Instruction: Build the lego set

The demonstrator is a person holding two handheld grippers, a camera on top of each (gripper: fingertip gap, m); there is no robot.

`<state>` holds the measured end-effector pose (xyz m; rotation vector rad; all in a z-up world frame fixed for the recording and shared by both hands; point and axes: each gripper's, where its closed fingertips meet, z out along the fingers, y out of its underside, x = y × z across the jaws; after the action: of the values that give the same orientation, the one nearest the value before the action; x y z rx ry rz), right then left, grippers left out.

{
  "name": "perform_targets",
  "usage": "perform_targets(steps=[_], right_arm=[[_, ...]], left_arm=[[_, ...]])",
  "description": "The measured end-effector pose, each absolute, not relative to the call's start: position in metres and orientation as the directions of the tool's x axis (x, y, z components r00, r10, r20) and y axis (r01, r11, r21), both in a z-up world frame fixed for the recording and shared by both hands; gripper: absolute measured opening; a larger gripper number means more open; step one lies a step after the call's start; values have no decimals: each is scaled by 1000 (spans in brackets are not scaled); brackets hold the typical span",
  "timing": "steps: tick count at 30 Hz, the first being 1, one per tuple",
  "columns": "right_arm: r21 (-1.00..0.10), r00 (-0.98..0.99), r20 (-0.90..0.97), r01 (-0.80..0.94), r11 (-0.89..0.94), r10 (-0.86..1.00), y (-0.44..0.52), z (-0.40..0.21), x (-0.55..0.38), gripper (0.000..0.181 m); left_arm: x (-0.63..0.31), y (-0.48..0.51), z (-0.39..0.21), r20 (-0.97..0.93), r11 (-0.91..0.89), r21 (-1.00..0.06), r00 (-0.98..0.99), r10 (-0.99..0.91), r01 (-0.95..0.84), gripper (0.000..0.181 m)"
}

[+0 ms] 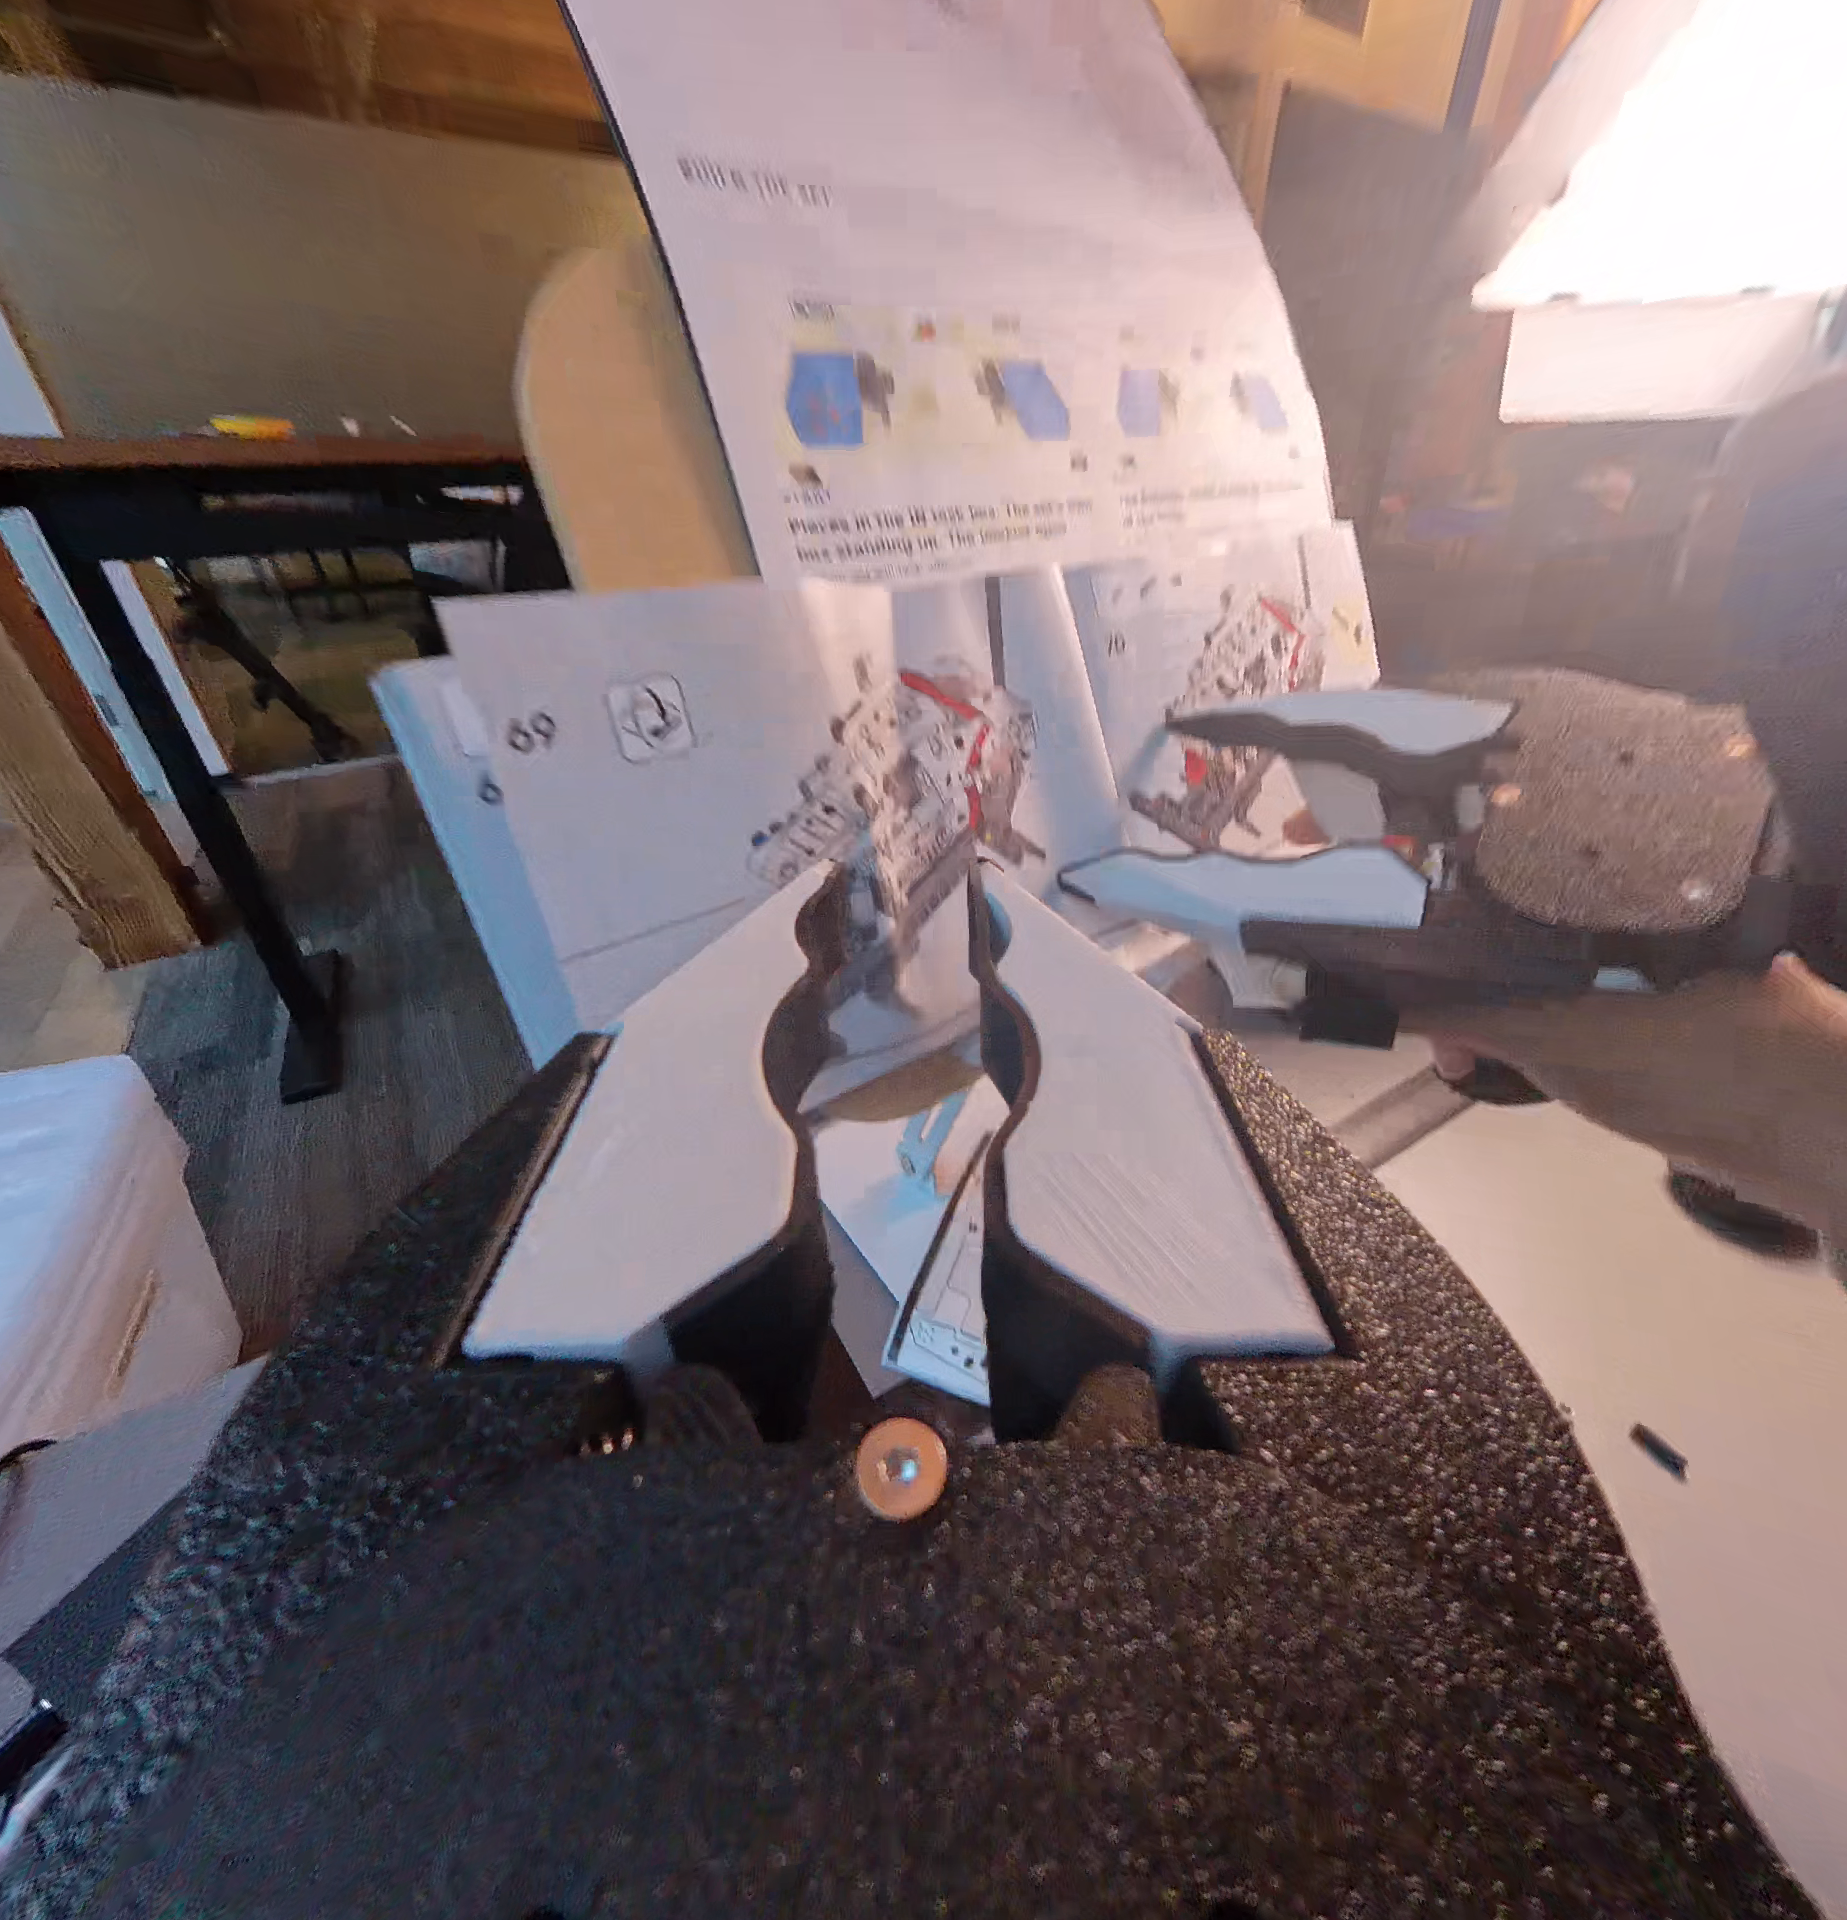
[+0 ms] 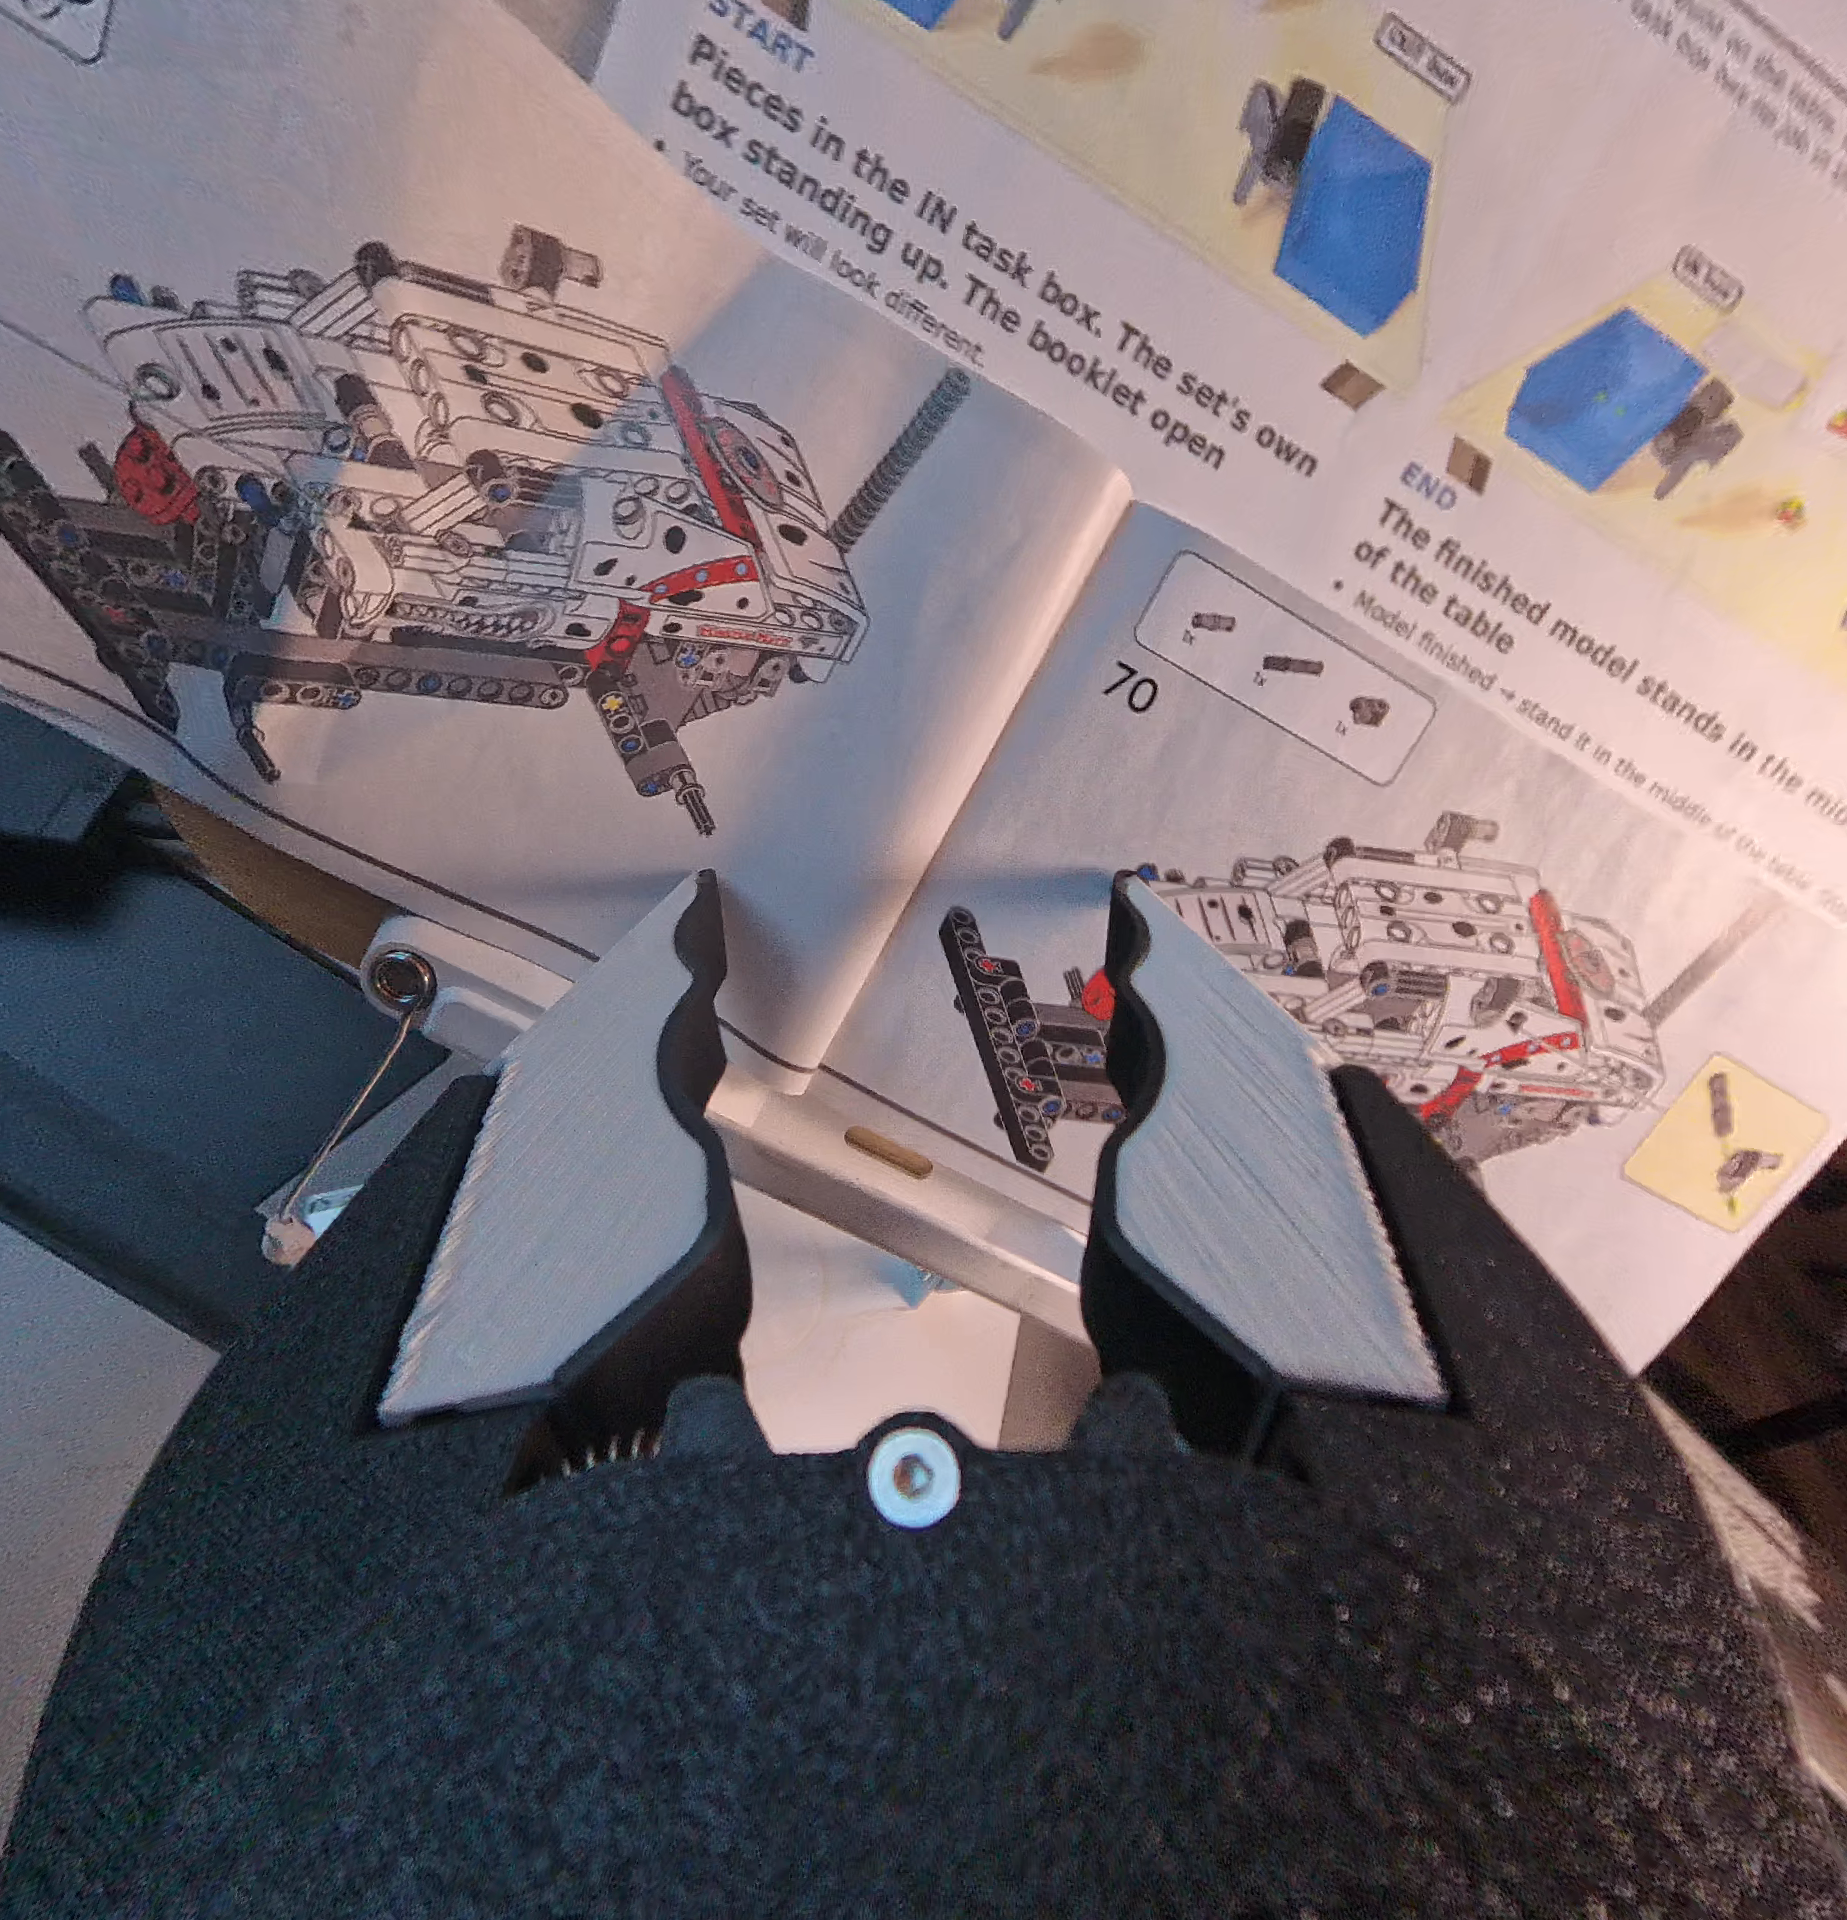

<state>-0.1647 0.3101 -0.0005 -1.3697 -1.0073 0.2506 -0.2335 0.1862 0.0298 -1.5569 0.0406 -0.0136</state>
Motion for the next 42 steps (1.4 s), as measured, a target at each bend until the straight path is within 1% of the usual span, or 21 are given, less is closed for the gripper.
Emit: perform_targets(steps=[2,5,9,13,17,19,20,22,23,25,27,30,31,33,35,37,38,39,40,41,42], right_arm=[[-917,597,374,353,187,710,316,-3,-158,76],[-931,583,342,315,182,737,322,-3,-149,76],[-953,540,279,260,157,794,326,-6,-135,78],[-963,526,240,232,134,816,332,-9,-119,79],[-971,573,208,221,95,793,348,-11,-100,69],[-966,602,215,246,78,769,353,-14,-94,65],[-960,610,227,269,71,759,354,-15,-92,66],[-952,636,232,305,37,736,356,-16,-88,73],[-951,652,226,309,17,724,356,-13,-87,79],[-958,663,256,268,96,704,343,10,-91,74],[-950,626,305,251,185,718,319,28,-111,67],[-941,572,320,284,183,755,302,27,-149,71],[-932,572,339,316,180,747,304,22,-157,73],[-908,588,391,374,190,708,316,13,-165,77],[-917,607,375,351,187,700,320,12,-168,78],[-925,614,359,337,177,703,320,12,-167,79],[-926,619,358,332,181,699,320,12,-167,80],[-928,623,354,324,182,697,320,12,-167,80],[-930,625,351,320,181,697,320,12,-167,80],[-931,628,347,319,176,697,320,11,-167,80],[-932,630,342,319,169,697,320,11,-167,80]], left_arm=[[-227,205,1,-26,-84,-996,998,-51,-31,28],[-233,225,-24,-36,-152,-988,999,-36,-41,30],[-244,232,-22,-32,-125,-992,999,-23,-35,15],[-250,226,-22,-21,-108,-994,1000,1,-20,19],[-255,219,-30,-33,-125,-992,999,32,-29,18],[-257,216,-32,-36,-138,-990,998,48,-29,19],[-258,215,-33,-37,-146,-989,998,55,-29,21],[-260,212,-34,-49,-158,-987,996,71,-37,25],[-261,211,-35,-57,-164,-986,995,78,-44,26],[-262,210,-36,-71,-169,-984,994,85,-55,29],[-263,210,-36,-73,-171,-984,993,88,-57,29],[-260,210,-36,-57,-177,-983,994,91,-40,34],[-258,208,-35,-45,-177,-984,995,93,-28,37],[-248,200,-37,15,-171,-985,997,70,27,37],[-225,190,-46,164,-195,-968,987,-4,160,32],[-192,183,-62,417,-260,-888,902,-111,379,33],[-174,181,-69,568,-300,-807,807,-161,508,34],[-157,181,-74,715,-342,-691,670,-199,637,38],[-143,183,-77,839,-377,-544,495,-227,750,42],[-132,187,-79,919,-401,-385,306,-249,831,49],[-127,193,-78,952,-399,-248,146,-269,883,57]])
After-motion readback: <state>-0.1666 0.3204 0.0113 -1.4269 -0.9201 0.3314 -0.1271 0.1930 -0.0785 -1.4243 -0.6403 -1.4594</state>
